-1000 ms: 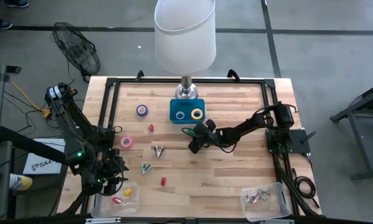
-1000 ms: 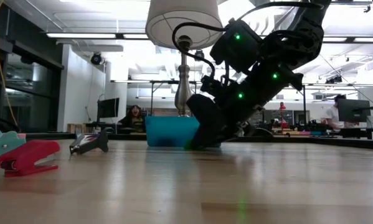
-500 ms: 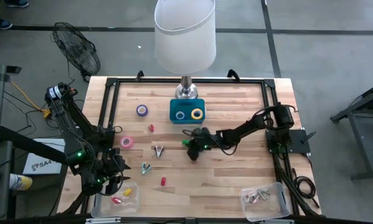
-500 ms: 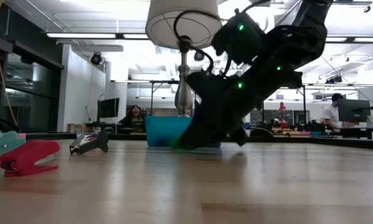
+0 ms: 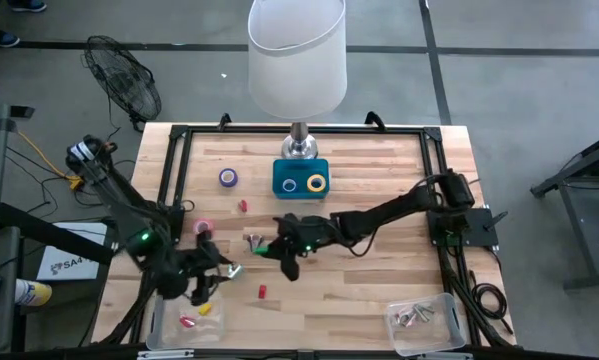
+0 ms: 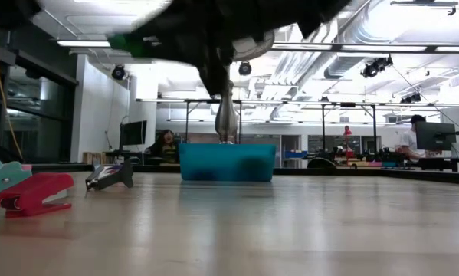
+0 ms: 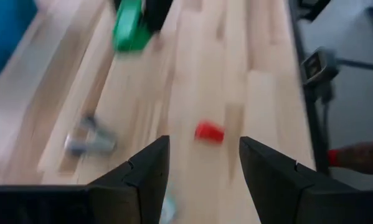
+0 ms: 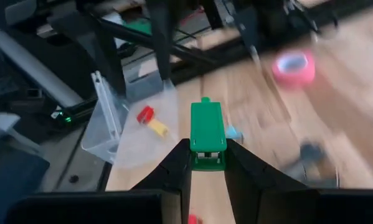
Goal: Pick and place Stapler, Stapler remover, tape
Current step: Put the green stapler into the left transparent bin
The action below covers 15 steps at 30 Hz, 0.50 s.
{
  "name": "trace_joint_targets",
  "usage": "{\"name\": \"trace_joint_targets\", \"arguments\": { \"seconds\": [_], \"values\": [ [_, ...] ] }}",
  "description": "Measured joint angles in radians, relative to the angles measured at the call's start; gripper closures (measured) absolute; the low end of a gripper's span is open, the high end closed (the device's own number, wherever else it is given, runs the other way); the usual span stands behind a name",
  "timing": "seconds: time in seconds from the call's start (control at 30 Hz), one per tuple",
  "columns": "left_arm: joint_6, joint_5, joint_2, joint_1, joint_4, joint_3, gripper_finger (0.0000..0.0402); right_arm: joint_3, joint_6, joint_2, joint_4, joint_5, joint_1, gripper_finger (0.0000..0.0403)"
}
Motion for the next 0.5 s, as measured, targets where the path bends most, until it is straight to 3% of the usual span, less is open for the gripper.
{"name": "trace_joint_targets", "arguments": {
  "seconds": [0.17, 0.3, 0.5],
  "values": [
    [0.171, 0.104, 0.000, 0.118, 0.147, 0.000, 0.0211, 0.194, -0.163, 0.000, -0.236, 0.003, 0.013, 0.0340],
    [0.178, 0.141, -0.016, 0.157, 0.153, 0.001, 0.0211, 0.314, -0.253, 0.000, -0.440, 0.039, 0.018, 0.0340],
    [0.180, 0.119, -0.042, 0.165, 0.153, 0.001, 0.0211, 0.417, -0.294, 0.000, -0.653, 0.060, 0.017, 0.0340]
  ]
}}
